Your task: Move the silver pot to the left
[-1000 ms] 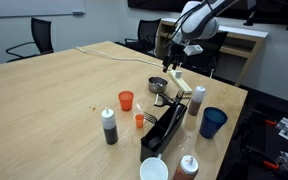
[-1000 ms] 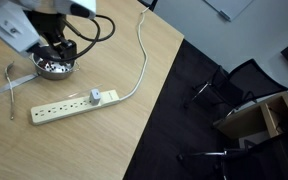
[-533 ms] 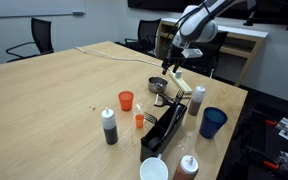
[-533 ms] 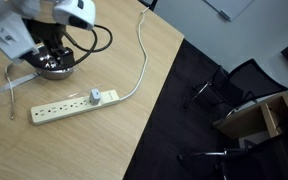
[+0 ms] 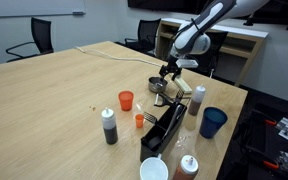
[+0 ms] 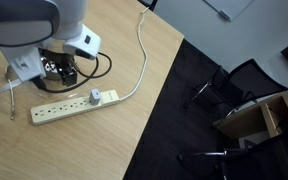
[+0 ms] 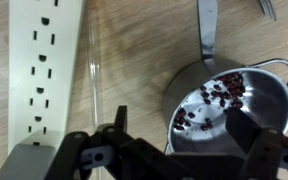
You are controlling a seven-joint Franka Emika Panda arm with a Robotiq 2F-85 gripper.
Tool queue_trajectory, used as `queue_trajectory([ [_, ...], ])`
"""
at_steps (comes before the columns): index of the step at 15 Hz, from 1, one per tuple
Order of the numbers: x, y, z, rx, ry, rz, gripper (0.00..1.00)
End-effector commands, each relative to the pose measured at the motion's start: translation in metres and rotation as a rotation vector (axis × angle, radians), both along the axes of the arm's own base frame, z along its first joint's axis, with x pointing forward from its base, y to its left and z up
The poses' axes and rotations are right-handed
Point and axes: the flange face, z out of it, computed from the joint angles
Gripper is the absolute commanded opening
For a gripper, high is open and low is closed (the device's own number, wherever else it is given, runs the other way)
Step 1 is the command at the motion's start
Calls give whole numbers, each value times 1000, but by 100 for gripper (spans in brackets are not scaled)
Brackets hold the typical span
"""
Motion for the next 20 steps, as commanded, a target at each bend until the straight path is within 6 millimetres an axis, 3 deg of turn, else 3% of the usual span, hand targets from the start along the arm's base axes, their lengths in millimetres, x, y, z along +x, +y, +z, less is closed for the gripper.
queue_trajectory([
  [1,9,-3,-15,18,10,-43,100],
  [10,19,7,-31,-12,29,-10,98],
  [11,18,8,-32,-7,35,-6,81],
  [20,15,11,-40,-2,60,17,19],
])
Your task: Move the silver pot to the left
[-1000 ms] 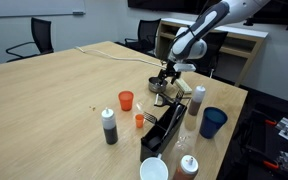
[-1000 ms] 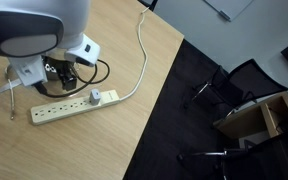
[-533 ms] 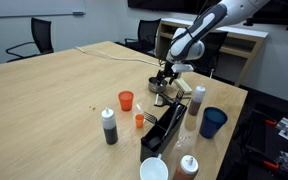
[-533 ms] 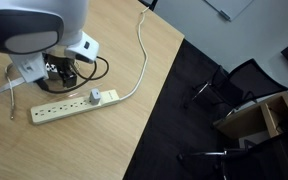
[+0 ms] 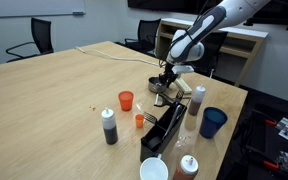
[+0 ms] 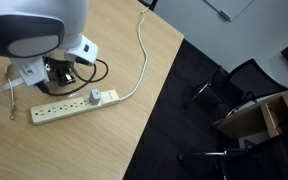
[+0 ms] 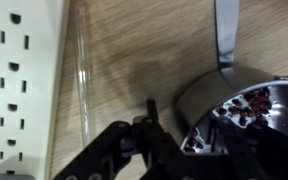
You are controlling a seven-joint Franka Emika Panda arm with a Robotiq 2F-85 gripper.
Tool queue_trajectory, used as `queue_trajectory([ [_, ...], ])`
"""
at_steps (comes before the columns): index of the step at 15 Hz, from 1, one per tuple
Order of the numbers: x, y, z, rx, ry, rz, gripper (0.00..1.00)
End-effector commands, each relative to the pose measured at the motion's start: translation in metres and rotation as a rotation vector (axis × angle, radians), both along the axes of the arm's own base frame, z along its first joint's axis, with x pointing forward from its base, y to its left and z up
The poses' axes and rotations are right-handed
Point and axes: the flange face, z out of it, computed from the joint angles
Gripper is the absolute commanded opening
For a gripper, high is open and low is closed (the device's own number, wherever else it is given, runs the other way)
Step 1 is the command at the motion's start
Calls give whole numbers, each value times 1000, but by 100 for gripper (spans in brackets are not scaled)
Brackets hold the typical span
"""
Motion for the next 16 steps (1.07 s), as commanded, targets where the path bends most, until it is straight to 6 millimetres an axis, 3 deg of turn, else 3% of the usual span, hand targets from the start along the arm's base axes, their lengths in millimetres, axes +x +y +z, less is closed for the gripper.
queue_trajectory([
  [1,3,7,0,14,15,16,13],
  [2,4,9,1,17,12,19,5],
  [4,4,12,1,23,11,22,0],
  [9,3,14,11,13,32,29,2],
  [12,1,16,26,0,79,60,2],
  [16,0,26,64,22,115,130,2],
])
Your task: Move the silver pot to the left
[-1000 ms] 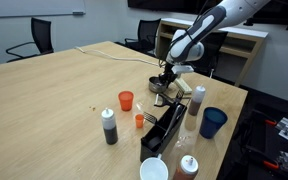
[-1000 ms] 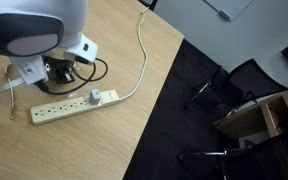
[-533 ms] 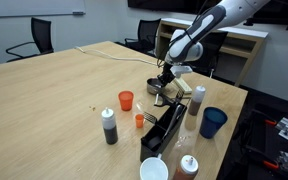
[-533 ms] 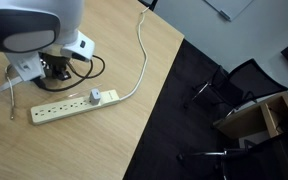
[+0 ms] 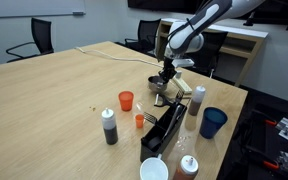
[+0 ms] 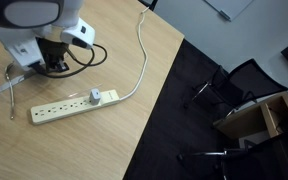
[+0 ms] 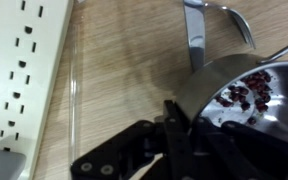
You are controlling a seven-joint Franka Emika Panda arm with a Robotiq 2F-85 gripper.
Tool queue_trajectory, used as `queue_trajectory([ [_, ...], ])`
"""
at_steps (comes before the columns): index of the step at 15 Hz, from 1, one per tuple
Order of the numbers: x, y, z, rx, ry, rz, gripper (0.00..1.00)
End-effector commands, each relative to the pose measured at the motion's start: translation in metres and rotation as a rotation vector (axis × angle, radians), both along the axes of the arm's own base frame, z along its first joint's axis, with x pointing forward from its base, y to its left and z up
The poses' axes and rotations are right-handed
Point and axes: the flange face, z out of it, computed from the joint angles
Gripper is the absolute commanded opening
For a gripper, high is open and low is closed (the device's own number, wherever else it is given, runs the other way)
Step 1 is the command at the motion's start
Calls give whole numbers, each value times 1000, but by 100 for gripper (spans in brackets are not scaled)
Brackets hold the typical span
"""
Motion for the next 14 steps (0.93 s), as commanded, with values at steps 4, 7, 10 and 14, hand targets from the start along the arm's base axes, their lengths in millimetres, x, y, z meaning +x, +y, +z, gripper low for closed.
queue_trajectory([
  [4,1,24,58,15,25,130,2],
  [7,7,46,62,24,-14,262,2],
  [10,7,76,58,46,-36,437,2],
  [14,7,104,51,65,-55,628,2],
])
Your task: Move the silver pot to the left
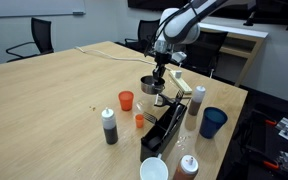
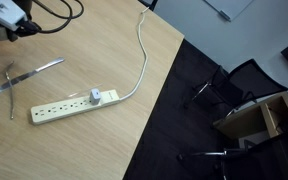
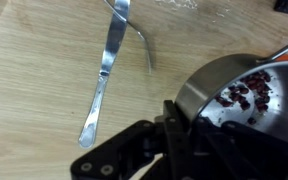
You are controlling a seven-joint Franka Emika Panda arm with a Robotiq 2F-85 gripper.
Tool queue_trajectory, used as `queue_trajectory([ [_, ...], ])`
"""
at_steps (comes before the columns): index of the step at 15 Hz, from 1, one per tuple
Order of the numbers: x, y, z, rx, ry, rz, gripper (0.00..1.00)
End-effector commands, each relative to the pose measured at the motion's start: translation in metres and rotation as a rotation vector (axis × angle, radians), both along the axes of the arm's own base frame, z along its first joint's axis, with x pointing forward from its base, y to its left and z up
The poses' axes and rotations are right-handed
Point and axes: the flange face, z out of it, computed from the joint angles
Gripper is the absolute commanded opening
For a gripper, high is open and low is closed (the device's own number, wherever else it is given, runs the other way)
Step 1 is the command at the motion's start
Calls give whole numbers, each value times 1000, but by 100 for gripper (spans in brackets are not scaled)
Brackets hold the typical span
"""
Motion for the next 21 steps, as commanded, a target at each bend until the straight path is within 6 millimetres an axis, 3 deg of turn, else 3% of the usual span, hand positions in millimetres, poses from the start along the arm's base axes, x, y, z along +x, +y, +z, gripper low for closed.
queue_trajectory([
  [1,5,11,-3,7,-19,157,2],
  [10,12,48,-47,-13,-82,446,2],
  [20,19,78,-71,-127,-144,680,2],
  [21,18,78,-73,-124,-138,682,32],
])
